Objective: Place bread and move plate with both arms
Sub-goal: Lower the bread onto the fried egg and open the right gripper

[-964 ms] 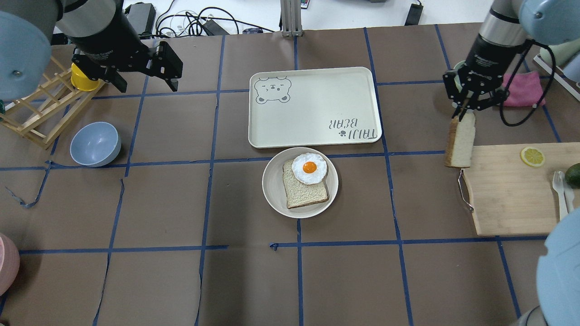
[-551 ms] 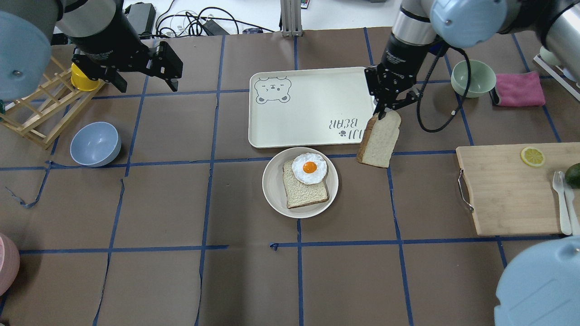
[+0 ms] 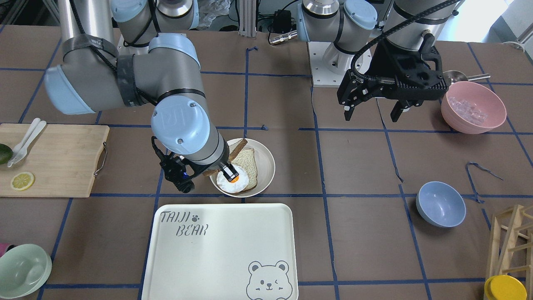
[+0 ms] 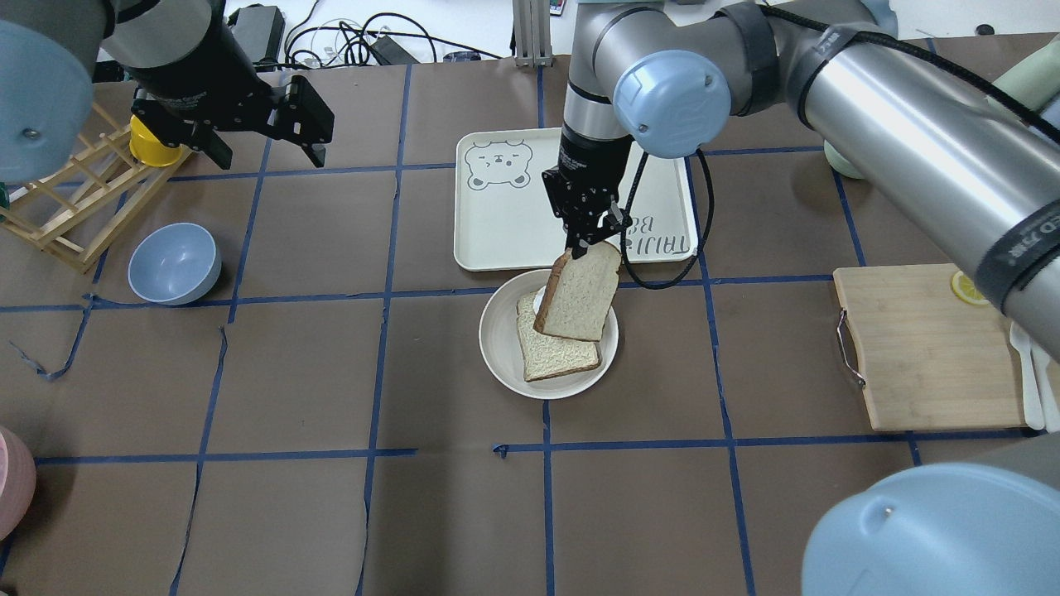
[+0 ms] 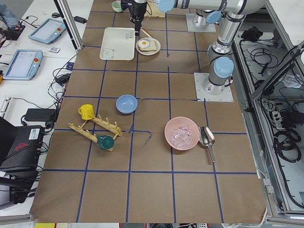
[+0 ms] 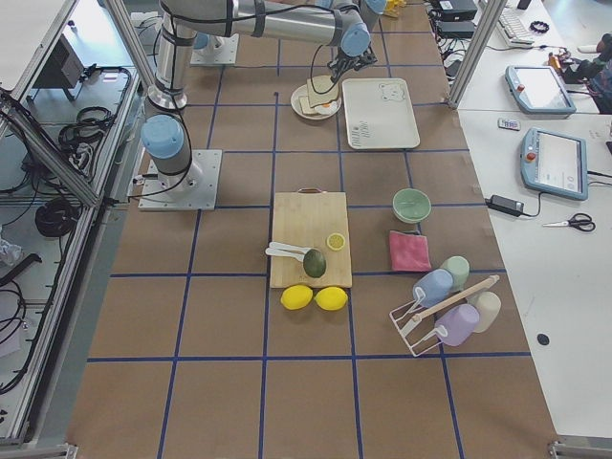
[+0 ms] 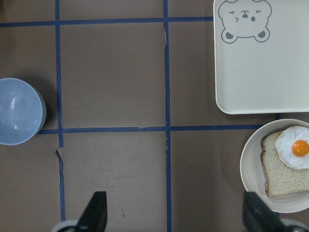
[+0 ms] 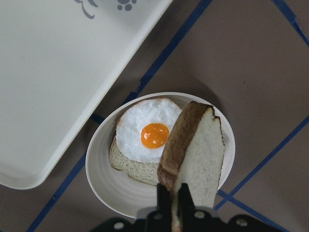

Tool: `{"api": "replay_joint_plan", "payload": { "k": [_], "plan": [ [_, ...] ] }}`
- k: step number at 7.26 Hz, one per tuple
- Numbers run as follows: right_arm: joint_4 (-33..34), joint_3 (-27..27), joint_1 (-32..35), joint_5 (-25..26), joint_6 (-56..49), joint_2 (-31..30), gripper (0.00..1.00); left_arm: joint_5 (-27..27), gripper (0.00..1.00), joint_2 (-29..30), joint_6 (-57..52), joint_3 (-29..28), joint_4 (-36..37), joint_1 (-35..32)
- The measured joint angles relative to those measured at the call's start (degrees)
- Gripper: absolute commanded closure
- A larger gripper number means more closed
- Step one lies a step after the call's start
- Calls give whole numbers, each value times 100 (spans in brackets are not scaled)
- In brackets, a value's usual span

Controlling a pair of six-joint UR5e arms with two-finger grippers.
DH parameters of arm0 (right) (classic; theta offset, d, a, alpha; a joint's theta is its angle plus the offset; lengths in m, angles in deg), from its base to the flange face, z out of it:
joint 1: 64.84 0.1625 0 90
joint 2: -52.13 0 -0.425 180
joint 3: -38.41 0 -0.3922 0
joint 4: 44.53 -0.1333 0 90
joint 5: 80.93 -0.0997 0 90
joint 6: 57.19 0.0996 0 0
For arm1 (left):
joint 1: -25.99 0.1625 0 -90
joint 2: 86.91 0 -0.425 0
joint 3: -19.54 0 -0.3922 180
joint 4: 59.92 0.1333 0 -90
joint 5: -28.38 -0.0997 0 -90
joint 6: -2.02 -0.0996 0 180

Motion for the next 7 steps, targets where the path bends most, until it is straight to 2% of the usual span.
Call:
{"api": "replay_joint_plan", "payload": {
  "k": [6, 7],
  "plan": [
    [33, -59, 110, 22, 94, 269, 100, 17, 0, 0, 0, 8, 0, -3],
    [177, -71, 113, 16, 73, 300, 66, 20, 0, 0, 0, 8, 0, -3]
  ]
}}
